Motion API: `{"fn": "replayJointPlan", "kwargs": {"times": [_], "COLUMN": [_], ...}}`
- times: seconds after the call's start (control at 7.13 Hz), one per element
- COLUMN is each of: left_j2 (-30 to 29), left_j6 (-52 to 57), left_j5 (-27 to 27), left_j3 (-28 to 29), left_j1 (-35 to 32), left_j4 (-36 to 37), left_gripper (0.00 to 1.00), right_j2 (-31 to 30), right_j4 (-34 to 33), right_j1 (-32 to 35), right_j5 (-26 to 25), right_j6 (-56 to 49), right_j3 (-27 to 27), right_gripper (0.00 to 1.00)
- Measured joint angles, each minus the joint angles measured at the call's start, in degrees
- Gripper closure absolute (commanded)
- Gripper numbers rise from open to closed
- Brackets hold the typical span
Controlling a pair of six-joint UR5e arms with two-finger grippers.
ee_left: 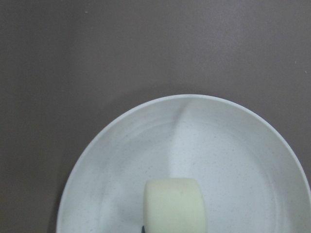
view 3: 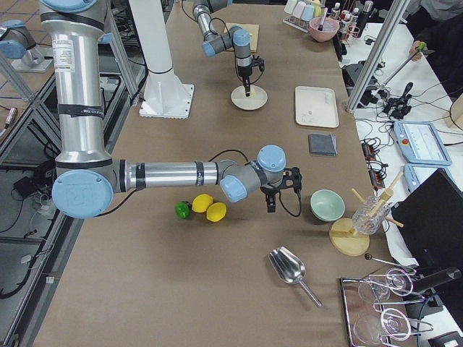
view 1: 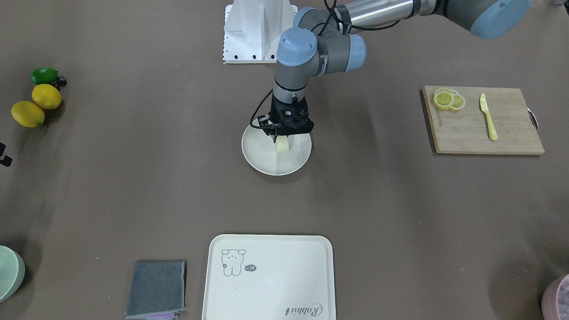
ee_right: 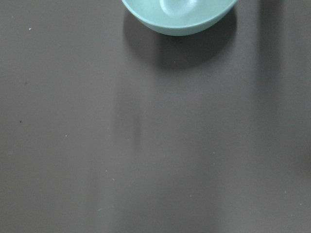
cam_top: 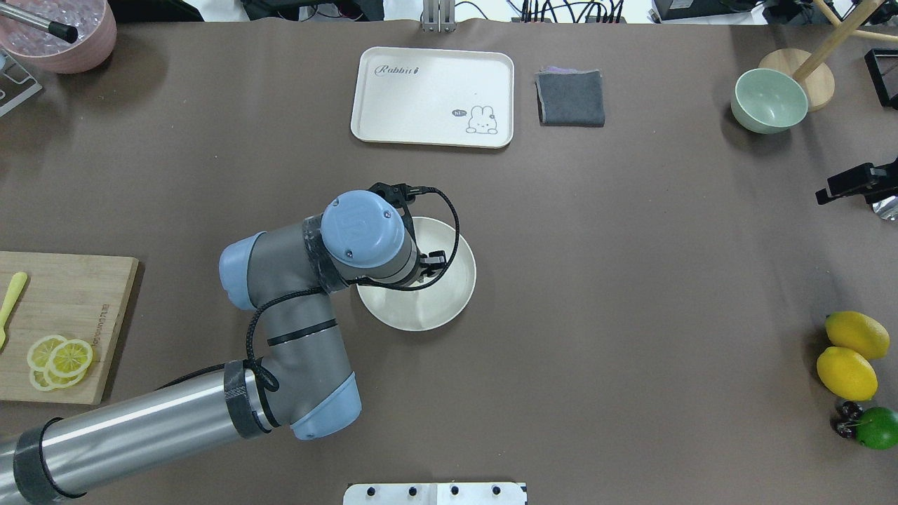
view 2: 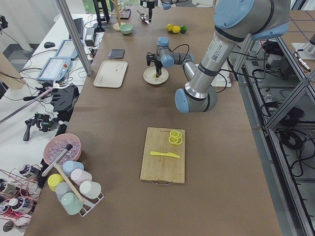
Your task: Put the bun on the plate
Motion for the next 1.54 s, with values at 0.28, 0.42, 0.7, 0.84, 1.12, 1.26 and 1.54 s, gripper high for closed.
{"fn": "replayJointPlan", "kwargs": {"times": [0.28, 0.42, 0.7, 0.84, 1.12, 1.26, 1.54], "left_j2": [-0.7, -0.9, -0.9, -0.6, 1.4, 3.1, 10.2], "left_j6": [-0.4, -0.3, 0.0, 0.3, 6.3, 12.4, 30.5], "left_j5": [1.1, 1.2, 1.3, 1.3, 0.6, -1.3, -9.3], "left_j3": [1.2, 1.2, 0.5, -1.1, -6.8, -9.2, -12.0], "left_j1": [0.9, 1.0, 0.9, 0.1, -3.6, -7.6, -18.8], "left_j4": [-0.9, -1.0, -0.9, -0.4, 5.0, 8.8, 12.7], "left_gripper": [0.03, 0.03, 0.03, 0.03, 0.03, 0.03, 0.03], "right_j2": [-0.7, -0.9, -1.0, -1.0, -1.0, -1.0, -0.8], "right_j4": [-0.1, 0.0, 0.0, 0.0, -0.1, -0.4, -5.6], "right_j1": [0.4, 0.5, 0.6, 0.8, 2.2, 3.2, 6.7], "right_j5": [0.6, 0.8, 1.3, 1.7, 3.0, 3.2, 3.3], "right_j6": [-0.4, -0.4, -0.4, -0.4, -0.9, -2.2, -10.2], "right_j3": [0.1, 0.2, 0.2, 0.2, 0.2, -0.1, -0.3], "right_gripper": [0.00, 0.00, 0.00, 0.00, 0.00, 0.00, 0.00]}}
